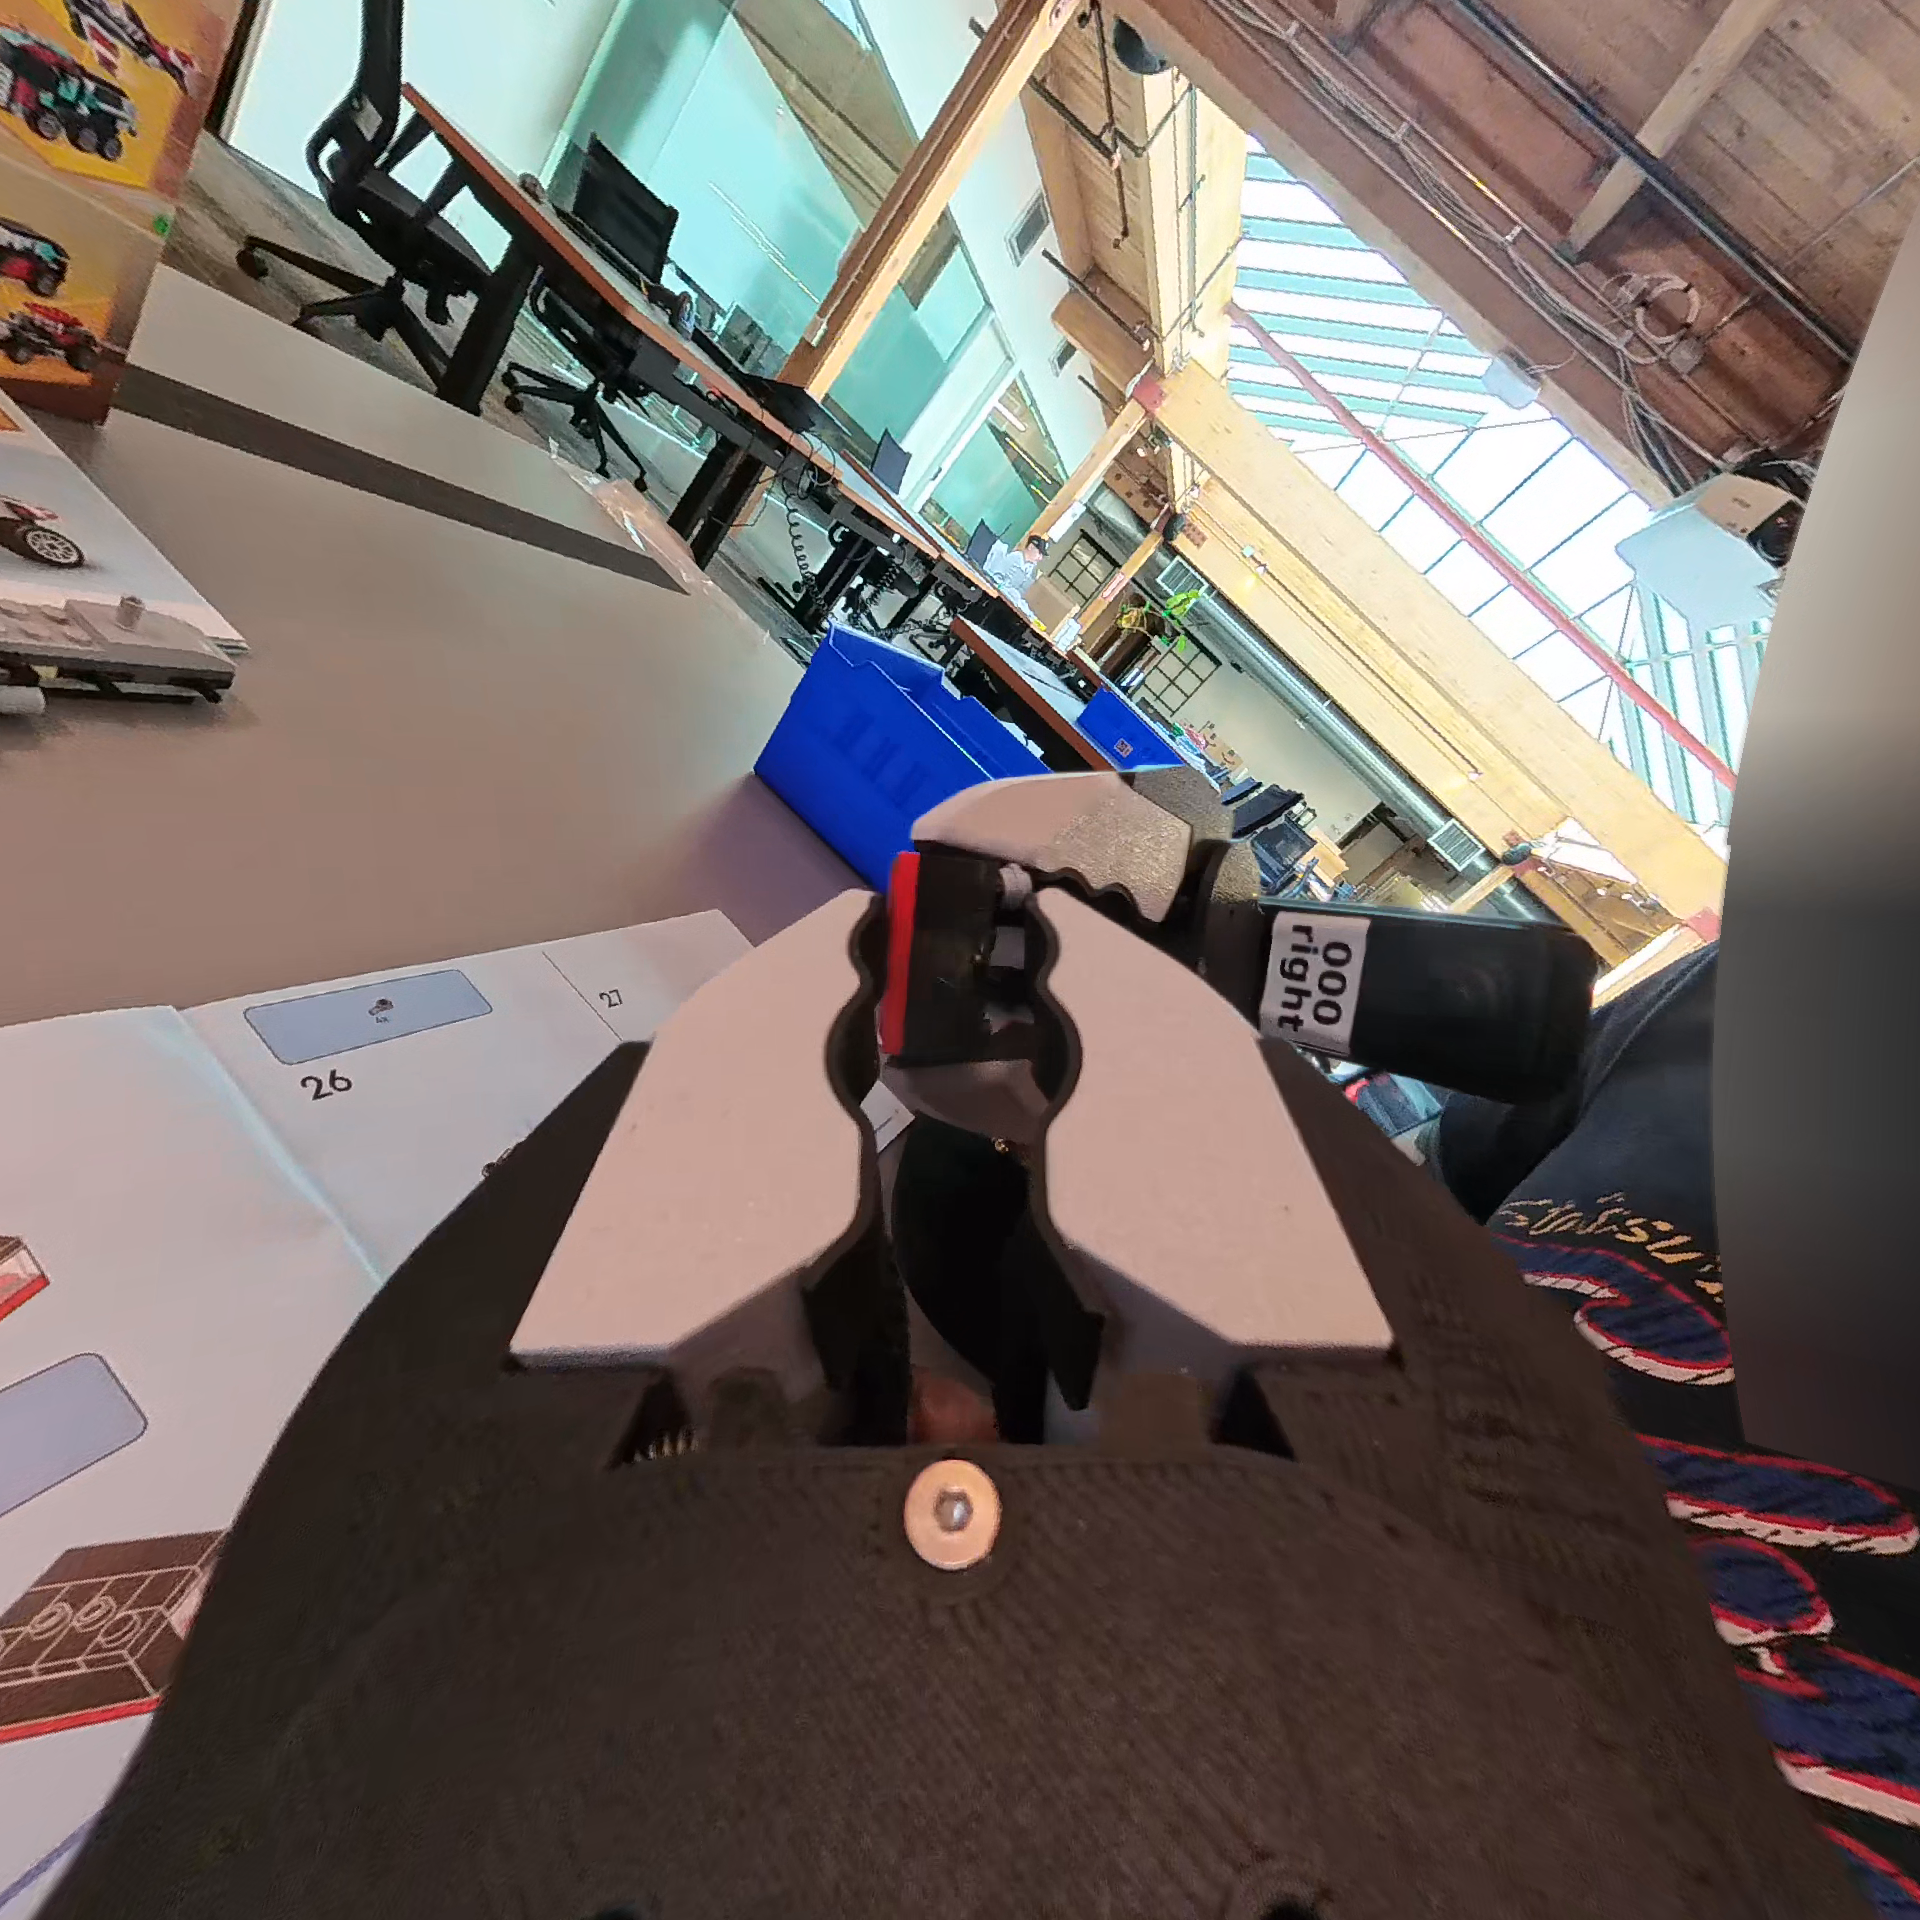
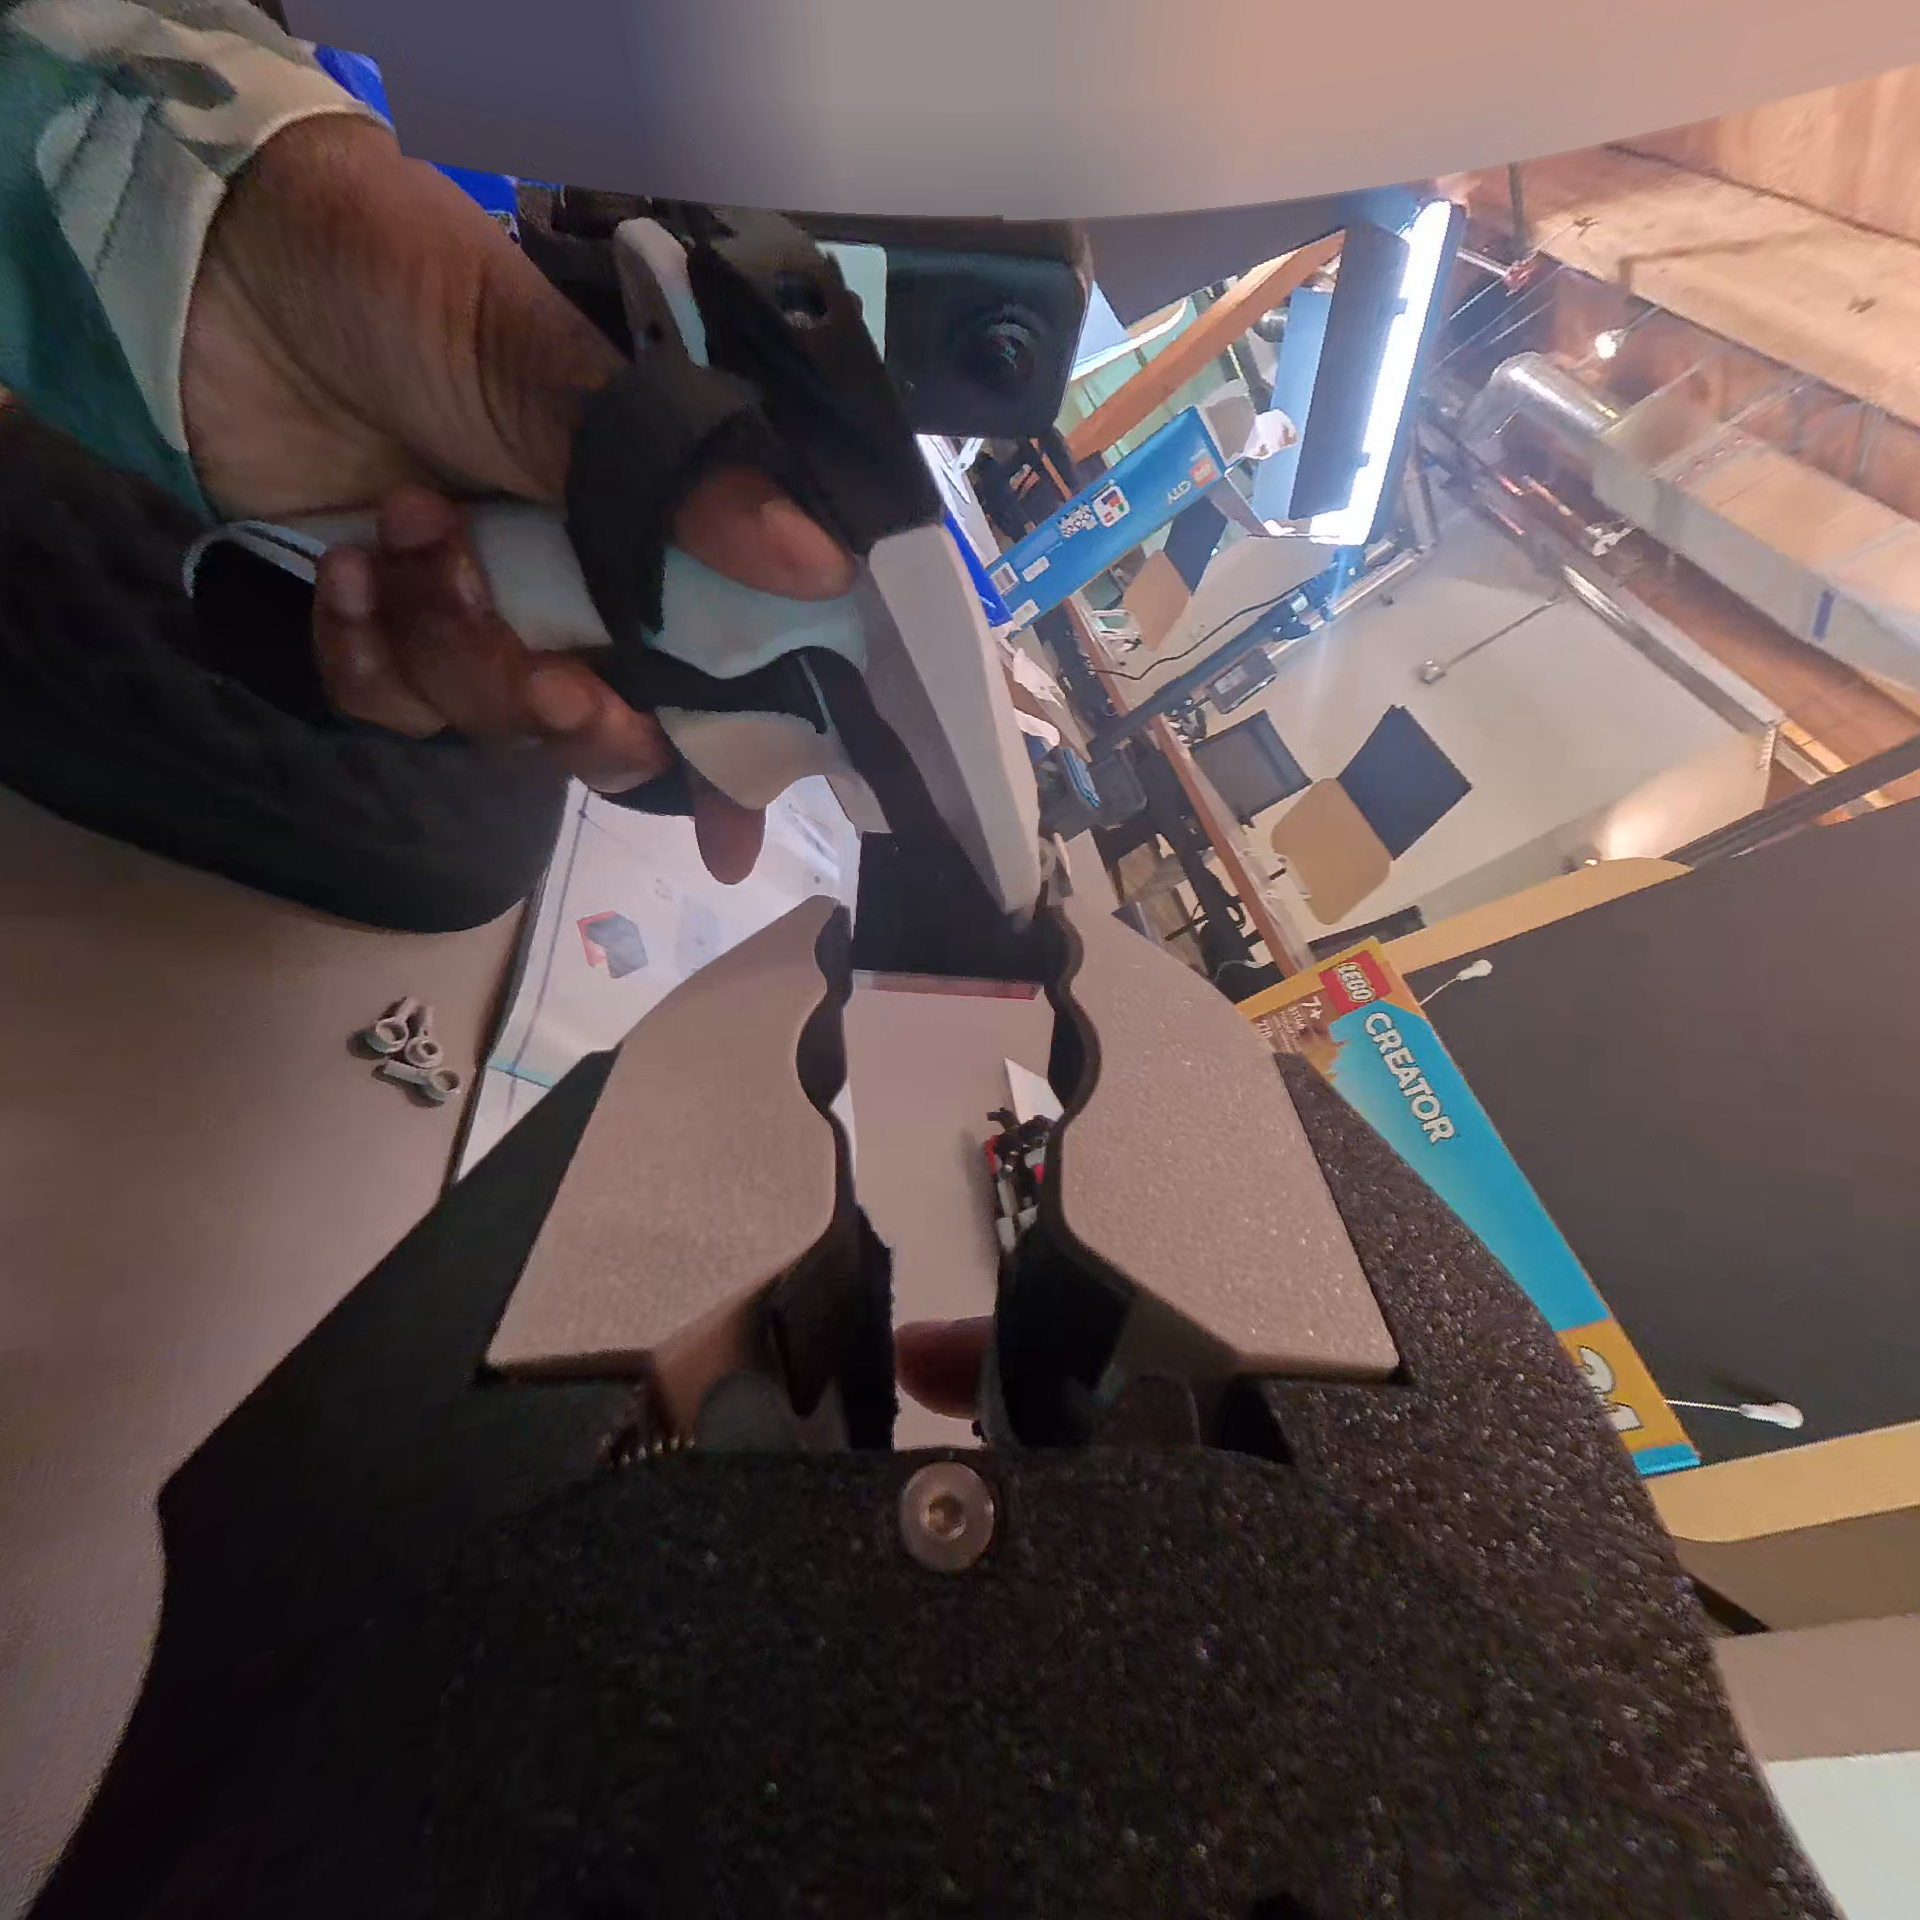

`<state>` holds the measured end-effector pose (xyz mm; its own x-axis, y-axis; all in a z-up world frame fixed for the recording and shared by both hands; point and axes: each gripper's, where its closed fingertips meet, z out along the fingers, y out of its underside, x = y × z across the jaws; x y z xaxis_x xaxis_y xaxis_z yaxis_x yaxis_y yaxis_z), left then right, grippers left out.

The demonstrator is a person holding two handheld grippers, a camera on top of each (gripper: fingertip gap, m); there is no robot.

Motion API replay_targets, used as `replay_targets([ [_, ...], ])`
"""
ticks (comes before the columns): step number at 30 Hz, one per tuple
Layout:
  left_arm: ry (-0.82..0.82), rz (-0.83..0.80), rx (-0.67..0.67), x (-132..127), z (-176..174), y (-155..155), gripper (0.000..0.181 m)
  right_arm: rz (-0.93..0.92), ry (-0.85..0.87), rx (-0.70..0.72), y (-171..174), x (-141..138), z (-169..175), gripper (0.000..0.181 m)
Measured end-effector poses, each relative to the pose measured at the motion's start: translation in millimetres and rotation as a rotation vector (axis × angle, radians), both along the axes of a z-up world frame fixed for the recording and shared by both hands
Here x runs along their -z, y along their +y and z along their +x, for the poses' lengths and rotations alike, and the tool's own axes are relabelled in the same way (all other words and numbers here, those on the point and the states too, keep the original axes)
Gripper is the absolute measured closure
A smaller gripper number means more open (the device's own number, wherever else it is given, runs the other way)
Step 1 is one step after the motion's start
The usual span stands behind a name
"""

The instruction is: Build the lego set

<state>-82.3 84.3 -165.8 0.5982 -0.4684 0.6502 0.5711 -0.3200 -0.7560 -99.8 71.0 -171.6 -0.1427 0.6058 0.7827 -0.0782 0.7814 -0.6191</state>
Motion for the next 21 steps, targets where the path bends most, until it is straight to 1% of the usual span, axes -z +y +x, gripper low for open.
replay_targets([
  [5,0.016,0.010,0.007,0.0,1.0,1.4,0.158,0.001,0.011,0.009,0.7,-1.0,1.6,0.146],
  [7,0.058,0.023,0.005,1.2,2.1,1.2,0.162,-0.015,0.027,-0.001,-0.2,-2.8,3.0,0.145],
  [11,0.141,0.062,-0.005,-1.4,4.6,0.0,0.162,-0.002,0.066,-0.009,-1.7,-6.9,5.8,0.146],
  [14,0.147,0.061,0.009,-3.1,5.7,-0.7,0.162,0.023,0.078,-0.006,-2.5,-8.8,6.8,0.146],
  [16,0.144,0.064,0.017,-4.3,6.4,-1.3,0.160,0.064,0.088,0.006,-2.0,-10.0,7.2,0.146],
  [18,0.128,0.067,0.026,-4.7,7.5,-2.1,0.158,0.143,0.093,0.024,-1.5,-10.0,7.7,0.145],
  [21,0.050,0.072,0.049,-7.2,8.0,-4.8,0.156,0.289,0.084,0.035,-4.0,-6.8,8.0,0.146],
])
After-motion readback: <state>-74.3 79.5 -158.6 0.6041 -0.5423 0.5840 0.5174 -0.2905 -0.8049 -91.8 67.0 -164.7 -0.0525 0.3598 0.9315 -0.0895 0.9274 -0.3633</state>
